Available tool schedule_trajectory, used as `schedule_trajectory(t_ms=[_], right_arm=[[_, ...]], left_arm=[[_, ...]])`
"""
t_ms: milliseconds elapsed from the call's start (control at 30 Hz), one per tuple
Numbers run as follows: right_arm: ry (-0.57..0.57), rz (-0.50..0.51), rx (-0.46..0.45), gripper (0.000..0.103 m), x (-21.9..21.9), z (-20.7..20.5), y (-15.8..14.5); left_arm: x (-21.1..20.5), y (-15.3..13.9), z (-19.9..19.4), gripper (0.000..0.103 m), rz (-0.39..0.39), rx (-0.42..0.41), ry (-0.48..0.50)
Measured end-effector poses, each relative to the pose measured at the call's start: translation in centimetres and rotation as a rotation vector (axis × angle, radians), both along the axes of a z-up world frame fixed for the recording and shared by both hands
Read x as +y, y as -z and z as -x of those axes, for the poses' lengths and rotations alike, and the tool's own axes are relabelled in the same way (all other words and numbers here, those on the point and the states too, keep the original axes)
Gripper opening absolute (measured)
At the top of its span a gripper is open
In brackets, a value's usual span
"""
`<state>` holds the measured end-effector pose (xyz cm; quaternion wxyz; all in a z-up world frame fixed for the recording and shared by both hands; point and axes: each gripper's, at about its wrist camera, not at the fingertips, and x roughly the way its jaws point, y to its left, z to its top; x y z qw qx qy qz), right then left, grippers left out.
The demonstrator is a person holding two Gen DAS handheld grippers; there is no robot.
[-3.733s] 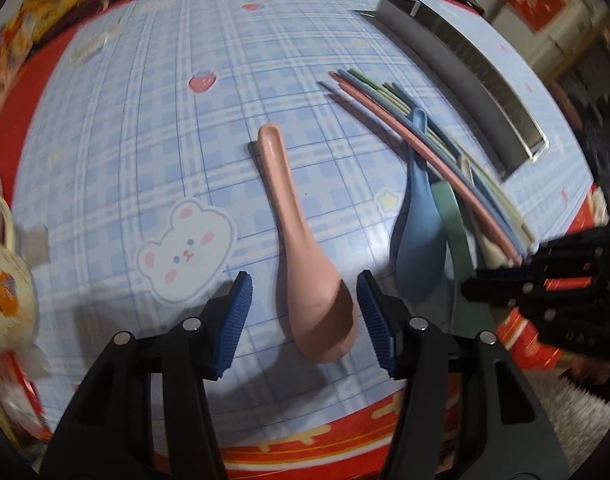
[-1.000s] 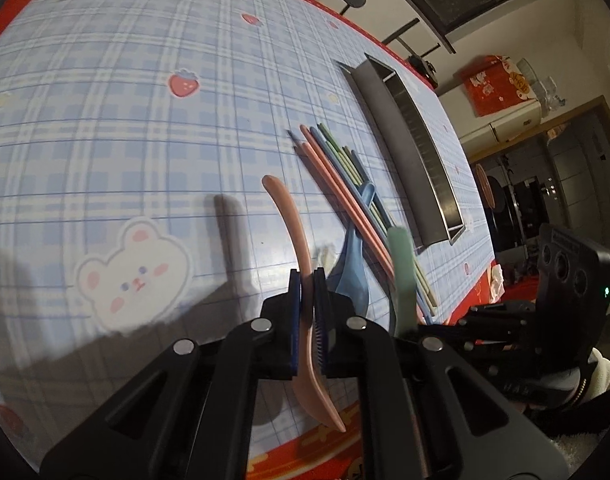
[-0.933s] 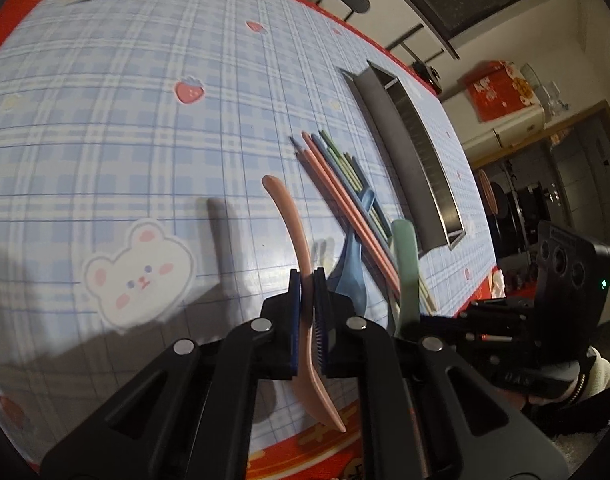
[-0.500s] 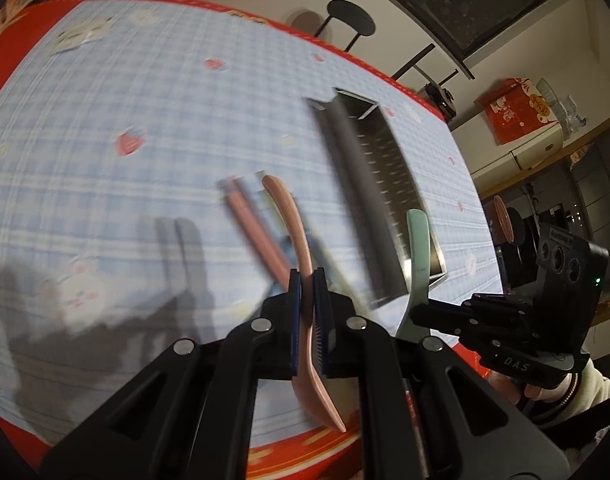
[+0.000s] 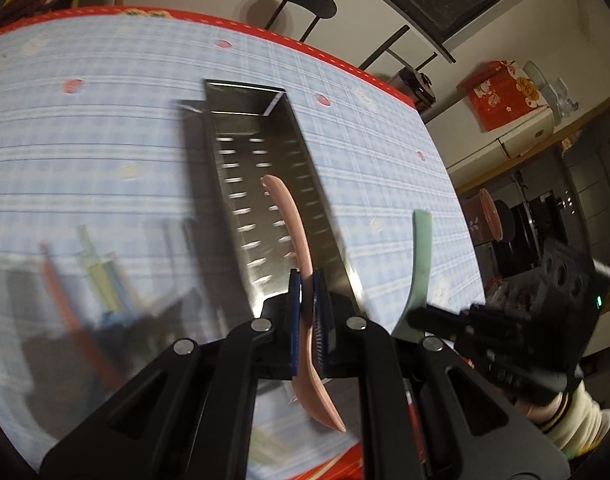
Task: Organize utensils
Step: 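Carry the pink spoon and mint-green spoon with both tools over the steel basket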
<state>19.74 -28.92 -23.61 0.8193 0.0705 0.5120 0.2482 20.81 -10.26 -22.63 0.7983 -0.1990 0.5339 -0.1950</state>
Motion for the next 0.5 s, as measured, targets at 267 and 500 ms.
schedule_trajectory(t_ms=[267, 500], right_arm=[[0.044, 0.004, 0.01, 0.005, -2.7, -0.4, 0.6], [0.076, 0.008, 0.027, 0.005, -4.4, -0.3, 1.1]], left_arm=[[-3.2, 3.9, -3.3, 0.011, 0.017, 0.094, -0.028], [-4.5, 5.9, -4.3, 0.011, 0.025, 0.13, -0.021]])
